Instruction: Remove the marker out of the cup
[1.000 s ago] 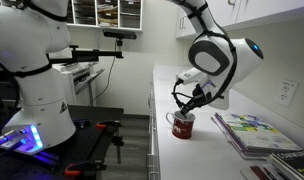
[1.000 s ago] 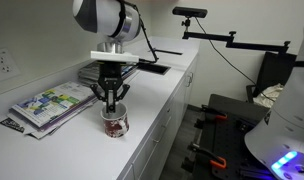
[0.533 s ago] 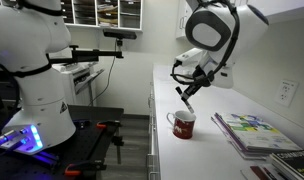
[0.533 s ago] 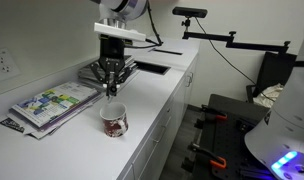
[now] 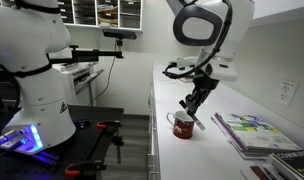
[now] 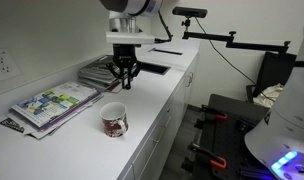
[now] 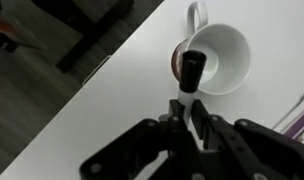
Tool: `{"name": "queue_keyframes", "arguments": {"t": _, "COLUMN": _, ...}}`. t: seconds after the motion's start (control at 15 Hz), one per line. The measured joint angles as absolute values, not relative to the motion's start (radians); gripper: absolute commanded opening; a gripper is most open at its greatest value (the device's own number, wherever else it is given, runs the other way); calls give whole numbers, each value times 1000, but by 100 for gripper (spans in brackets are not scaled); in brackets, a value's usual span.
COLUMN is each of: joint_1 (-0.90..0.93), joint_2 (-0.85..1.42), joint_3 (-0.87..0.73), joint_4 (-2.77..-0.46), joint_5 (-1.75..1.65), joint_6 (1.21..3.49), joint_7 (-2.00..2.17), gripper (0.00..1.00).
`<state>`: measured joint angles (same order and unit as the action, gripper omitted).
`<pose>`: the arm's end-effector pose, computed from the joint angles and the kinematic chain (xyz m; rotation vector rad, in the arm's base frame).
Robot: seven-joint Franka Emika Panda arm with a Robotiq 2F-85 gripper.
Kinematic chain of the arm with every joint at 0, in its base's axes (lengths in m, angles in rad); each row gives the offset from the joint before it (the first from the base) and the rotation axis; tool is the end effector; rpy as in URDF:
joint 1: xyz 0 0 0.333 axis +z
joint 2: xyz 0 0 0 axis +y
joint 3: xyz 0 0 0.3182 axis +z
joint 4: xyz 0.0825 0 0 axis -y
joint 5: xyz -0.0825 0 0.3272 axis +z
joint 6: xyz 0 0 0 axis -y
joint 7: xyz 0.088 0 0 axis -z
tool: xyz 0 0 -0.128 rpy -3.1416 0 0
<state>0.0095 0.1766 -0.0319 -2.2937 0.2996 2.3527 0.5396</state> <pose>0.4787 -0.0022 0.2902 -2.7473 1.1391 0.2413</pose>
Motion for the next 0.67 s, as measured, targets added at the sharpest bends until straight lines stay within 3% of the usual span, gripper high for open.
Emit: {"name": "queue_keyframes", "arguments": {"t": 0.67, "joint_1": 70, "joint_2": 367, "joint_3": -180, "joint_4": -2232, "joint_5": 47, "joint_6": 2547, "joint_7": 1155, "gripper": 5}}
